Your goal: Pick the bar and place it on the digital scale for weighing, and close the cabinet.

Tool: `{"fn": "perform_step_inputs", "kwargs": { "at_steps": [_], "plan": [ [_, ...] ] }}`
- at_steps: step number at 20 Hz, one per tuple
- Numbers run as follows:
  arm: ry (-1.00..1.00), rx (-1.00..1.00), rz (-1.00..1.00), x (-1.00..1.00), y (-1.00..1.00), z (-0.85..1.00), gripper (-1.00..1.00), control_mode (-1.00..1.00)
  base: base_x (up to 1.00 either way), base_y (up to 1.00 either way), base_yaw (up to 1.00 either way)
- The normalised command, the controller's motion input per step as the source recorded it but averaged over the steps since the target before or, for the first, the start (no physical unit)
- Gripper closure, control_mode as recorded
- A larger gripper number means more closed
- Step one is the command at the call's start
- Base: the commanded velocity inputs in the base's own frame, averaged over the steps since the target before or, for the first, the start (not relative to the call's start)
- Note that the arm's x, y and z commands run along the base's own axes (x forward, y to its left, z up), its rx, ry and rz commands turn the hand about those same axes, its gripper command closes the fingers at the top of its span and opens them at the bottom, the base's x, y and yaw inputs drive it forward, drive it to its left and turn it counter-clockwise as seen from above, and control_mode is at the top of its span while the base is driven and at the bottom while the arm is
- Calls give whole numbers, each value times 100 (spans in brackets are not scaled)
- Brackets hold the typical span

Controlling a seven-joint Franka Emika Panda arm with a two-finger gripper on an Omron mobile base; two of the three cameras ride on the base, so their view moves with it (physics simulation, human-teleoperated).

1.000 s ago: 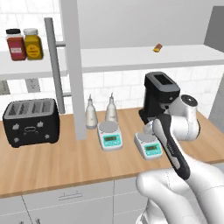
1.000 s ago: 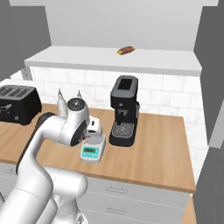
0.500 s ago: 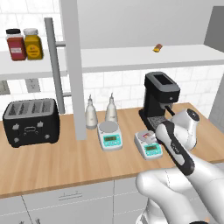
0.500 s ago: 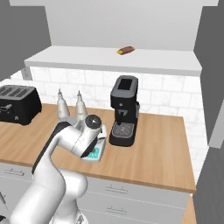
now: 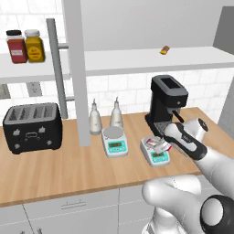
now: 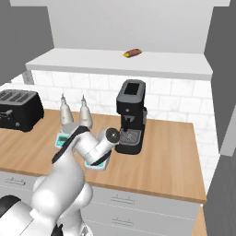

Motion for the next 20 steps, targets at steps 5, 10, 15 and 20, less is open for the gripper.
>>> {"fn": "perform_step_inputs", "kwargs": {
  "at_steps": [5,10,15,20],
  "plan": [
    [0,0,3,50,0,0,100,-100,0,0,0],
    [0,0,0,30,0,-6,100,-100,0,0,0],
    [0,0,0,15,0,-32,100,-100,0,0,0],
    [0,0,0,15,0,-40,100,-100,0,0,0]
  ]
}}
